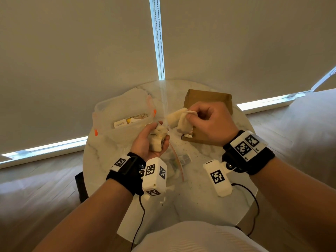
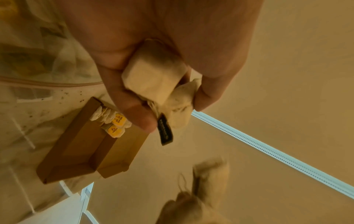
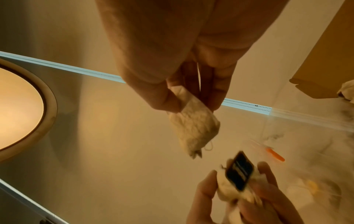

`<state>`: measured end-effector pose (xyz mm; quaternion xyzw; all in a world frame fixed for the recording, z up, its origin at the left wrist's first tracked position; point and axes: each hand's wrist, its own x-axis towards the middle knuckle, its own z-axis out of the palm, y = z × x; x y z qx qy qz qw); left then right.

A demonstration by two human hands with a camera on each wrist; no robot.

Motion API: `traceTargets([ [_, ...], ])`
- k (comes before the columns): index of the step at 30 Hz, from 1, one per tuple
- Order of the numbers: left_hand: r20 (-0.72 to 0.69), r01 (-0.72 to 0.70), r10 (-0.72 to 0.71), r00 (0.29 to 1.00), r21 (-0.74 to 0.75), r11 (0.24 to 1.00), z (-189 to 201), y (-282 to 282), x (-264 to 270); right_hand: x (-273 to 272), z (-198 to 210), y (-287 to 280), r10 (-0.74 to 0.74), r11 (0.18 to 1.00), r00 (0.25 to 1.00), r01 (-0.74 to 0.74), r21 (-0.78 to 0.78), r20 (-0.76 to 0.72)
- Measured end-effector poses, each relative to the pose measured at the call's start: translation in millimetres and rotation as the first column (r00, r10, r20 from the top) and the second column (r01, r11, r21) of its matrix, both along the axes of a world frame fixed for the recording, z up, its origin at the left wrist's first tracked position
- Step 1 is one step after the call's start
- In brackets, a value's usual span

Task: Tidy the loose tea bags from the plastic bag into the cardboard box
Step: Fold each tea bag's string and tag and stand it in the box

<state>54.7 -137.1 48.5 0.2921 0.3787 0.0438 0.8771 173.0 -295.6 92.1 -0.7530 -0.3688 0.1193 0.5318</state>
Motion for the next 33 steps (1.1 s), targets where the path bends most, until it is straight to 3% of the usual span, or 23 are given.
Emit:
traceTargets([
  [8, -0.039, -0.006, 0.014, 0.999, 0.202, 0.979, -3.3, 11.7, -4.9, 8.2, 14.7, -5.1, -0.088, 0.996, 0.996, 0.089, 0.014, -0.034],
  [11, -0.024, 0.002, 0.006, 1.0, 0.302, 0.953, -3.1, 13.6, -6.1, 10.6, 10.8, -4.4, -0.054, 0.998, 0.998, 0.054, -0.044, -0.011],
  [19, -0.035, 0.194, -0.225, 0.974, 0.643, 0.741, 2.8, 7.1, -6.2, 2.2, 2.8, 4.6, 0.178, 0.95, 0.984, -0.169, -0.264, 0.01],
  [25, -0.068, 0.297, -0.353, 0.933, 0.698, 0.652, 8.6, 3.5, -7.3, 2.4, 0.6, 6.9, 0.266, 0.91, 0.962, -0.23, -0.344, 0.061],
  [28, -0.102, 0.302, -0.336, 0.936, 0.723, 0.621, 6.3, 2.0, -7.0, 1.5, 0.9, 5.1, 0.222, 0.95, 0.975, -0.216, -0.226, 0.004],
  [31, -0.072, 0.24, -0.272, 0.96, 0.713, 0.659, 4.7, 3.3, -7.3, 7.3, 0.8, -2.2, 0.06, 0.996, 0.983, -0.07, -0.05, -0.173],
  [33, -0.057, 0.22, -0.255, 0.965, 0.707, 0.672, 5.1, 3.9, -7.6, 12.2, -1.5, -7.2, 0.005, 0.999, 0.974, -0.013, -0.035, -0.224],
])
